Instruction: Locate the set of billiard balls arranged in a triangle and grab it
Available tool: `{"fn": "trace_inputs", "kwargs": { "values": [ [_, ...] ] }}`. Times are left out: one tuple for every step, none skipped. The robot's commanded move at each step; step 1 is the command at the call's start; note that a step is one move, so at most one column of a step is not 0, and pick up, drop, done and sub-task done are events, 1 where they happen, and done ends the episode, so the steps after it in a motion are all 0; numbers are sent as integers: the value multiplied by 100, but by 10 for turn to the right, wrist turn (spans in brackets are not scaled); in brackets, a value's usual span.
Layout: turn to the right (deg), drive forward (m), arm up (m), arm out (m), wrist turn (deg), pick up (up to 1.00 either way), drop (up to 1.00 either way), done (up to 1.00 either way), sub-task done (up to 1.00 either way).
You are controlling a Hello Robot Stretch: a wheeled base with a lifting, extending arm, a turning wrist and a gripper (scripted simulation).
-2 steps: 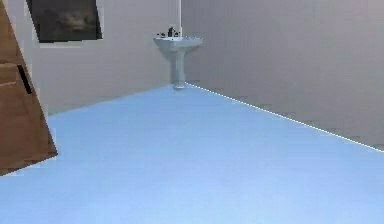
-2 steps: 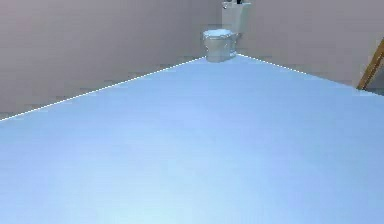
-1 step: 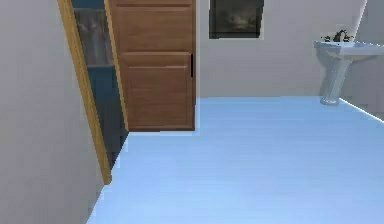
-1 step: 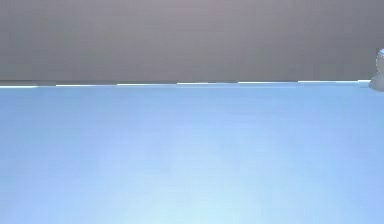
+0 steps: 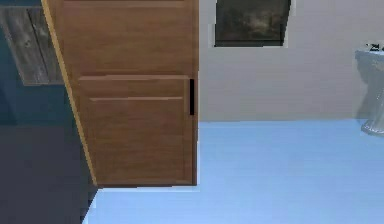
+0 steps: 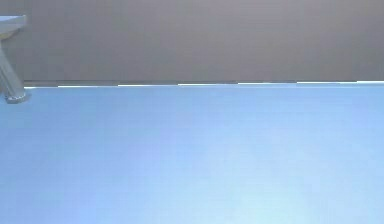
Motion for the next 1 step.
{"fn": "trace_inputs", "kwargs": {
  "values": [
    [0, 75, 0, 0, 0, 0, 0, 0, 0]
  ]
}}
